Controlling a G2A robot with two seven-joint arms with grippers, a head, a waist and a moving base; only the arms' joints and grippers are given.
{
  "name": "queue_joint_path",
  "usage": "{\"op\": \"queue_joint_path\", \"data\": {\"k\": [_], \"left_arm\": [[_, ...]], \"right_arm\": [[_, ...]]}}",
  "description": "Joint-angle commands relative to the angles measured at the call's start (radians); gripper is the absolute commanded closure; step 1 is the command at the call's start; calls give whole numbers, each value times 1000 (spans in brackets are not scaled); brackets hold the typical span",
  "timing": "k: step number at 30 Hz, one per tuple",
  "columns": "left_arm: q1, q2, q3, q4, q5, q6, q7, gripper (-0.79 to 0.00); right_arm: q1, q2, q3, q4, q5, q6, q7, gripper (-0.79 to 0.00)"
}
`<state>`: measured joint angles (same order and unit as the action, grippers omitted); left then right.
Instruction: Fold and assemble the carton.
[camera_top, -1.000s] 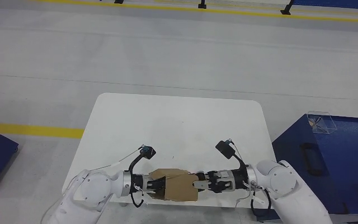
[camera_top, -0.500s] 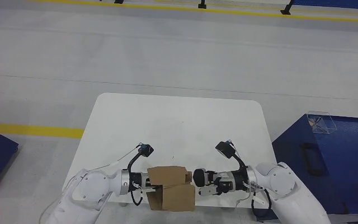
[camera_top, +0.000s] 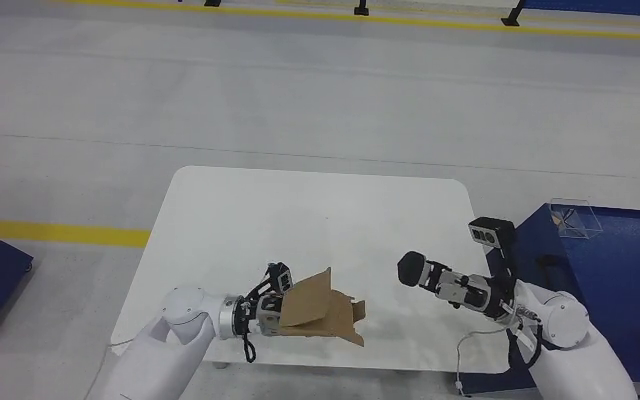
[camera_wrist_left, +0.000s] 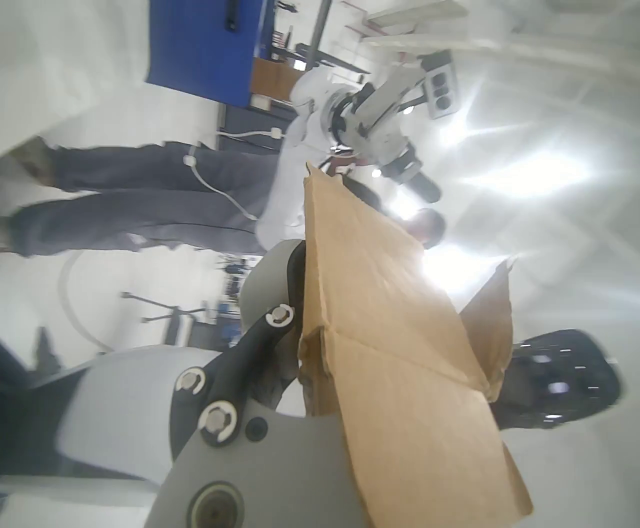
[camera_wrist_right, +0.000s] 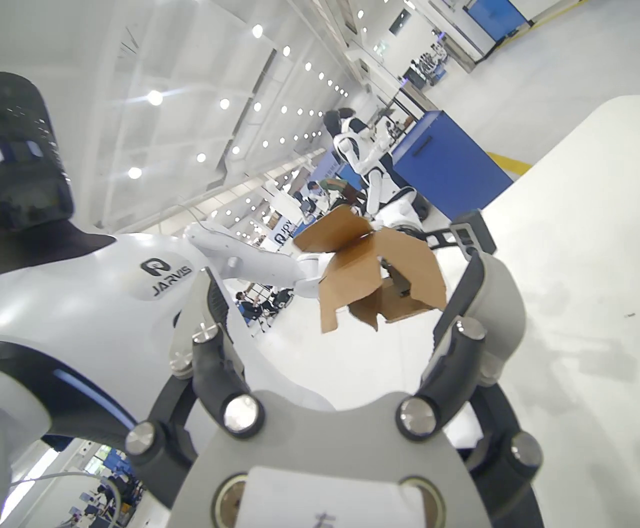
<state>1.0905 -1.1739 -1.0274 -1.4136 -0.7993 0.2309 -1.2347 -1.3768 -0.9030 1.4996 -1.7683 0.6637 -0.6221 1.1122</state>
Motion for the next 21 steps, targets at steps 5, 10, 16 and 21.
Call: {"op": "queue_joint_path", "data": {"k": [5, 10, 16, 21], "left_arm": [[-7, -4, 13, 20, -46, 22, 4, 0], [2, -3, 9, -2, -2, -32, 64, 0], [58, -3, 3, -78, 104, -238, 172, 0], [76, -7, 15, -92, 135, -274, 224, 0]], "right_arm": [[1, 0, -2, -1, -6, 0, -2, -785], [-3, 0, 4, -7, -53, 17, -32, -785], [-18, 0, 22, -52, -386, 101, -182, -785], [-21, -9, -34, -74, -711, 136, -327, -785]]}}
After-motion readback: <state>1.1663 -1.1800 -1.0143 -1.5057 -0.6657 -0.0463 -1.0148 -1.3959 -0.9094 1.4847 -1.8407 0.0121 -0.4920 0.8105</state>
